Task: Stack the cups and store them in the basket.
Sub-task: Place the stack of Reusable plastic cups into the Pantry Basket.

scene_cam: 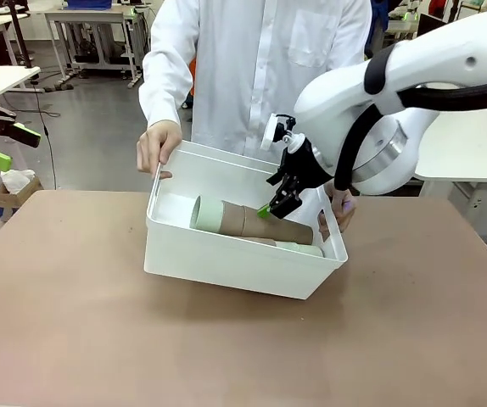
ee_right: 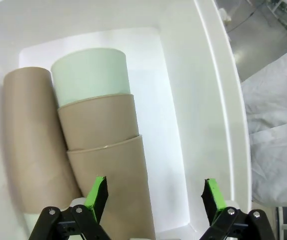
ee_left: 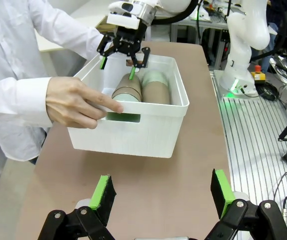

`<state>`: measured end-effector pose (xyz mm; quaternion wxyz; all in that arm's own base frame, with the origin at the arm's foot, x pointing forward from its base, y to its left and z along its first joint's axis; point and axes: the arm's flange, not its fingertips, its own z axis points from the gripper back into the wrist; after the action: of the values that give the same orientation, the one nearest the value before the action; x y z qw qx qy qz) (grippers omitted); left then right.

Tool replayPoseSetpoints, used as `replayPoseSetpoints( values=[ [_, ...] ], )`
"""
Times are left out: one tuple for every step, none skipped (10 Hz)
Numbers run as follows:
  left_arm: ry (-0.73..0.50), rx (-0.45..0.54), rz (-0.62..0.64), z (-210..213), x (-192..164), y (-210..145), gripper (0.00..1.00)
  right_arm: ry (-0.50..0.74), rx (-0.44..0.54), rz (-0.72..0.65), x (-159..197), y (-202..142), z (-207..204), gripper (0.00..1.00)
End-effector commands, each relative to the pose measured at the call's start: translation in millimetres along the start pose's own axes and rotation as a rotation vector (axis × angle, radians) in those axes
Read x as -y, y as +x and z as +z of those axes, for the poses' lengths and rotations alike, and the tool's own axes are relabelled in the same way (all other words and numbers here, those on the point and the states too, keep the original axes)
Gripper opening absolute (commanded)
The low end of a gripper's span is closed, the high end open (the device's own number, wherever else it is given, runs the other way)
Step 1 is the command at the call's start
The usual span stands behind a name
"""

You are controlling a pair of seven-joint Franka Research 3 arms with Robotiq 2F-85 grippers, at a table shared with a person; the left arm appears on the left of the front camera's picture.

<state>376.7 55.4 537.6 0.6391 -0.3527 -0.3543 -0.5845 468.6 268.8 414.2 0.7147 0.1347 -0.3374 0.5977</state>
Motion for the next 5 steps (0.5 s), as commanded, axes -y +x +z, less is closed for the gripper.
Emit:
replayPoseSetpoints(
  values=[
    [-0.005, 0.007, 0.008, 1.3, 1.5, 3.6, 1.0, 0.029, 0.0, -0.032, 1.6, 14.4, 60.6, 1.0],
    [-0.005, 0.007, 0.008, 1.3, 1.5, 3.6, 1.0, 0.031, 0.008, -0.041, 5.3, 18.7, 87.3, 1.0],
    [-0.005, 0.007, 0.008, 1.3, 1.5, 3.6, 1.0, 0.027, 0.023, -0.052, 11.8, 18.4, 116.4, 1.0],
    [-0.005, 0.007, 0.008, 1.3, 1.5, 3.6, 1.0, 0.022, 0.057, -0.073, 19.7, 10.4, 145.6, 1.0],
    [-0.005, 0.007, 0.008, 1.3, 1.5, 3.6, 1.0, 0.028, 0.115, -0.103, 26.6, -6.1, 177.6, 1.0]
  ],
)
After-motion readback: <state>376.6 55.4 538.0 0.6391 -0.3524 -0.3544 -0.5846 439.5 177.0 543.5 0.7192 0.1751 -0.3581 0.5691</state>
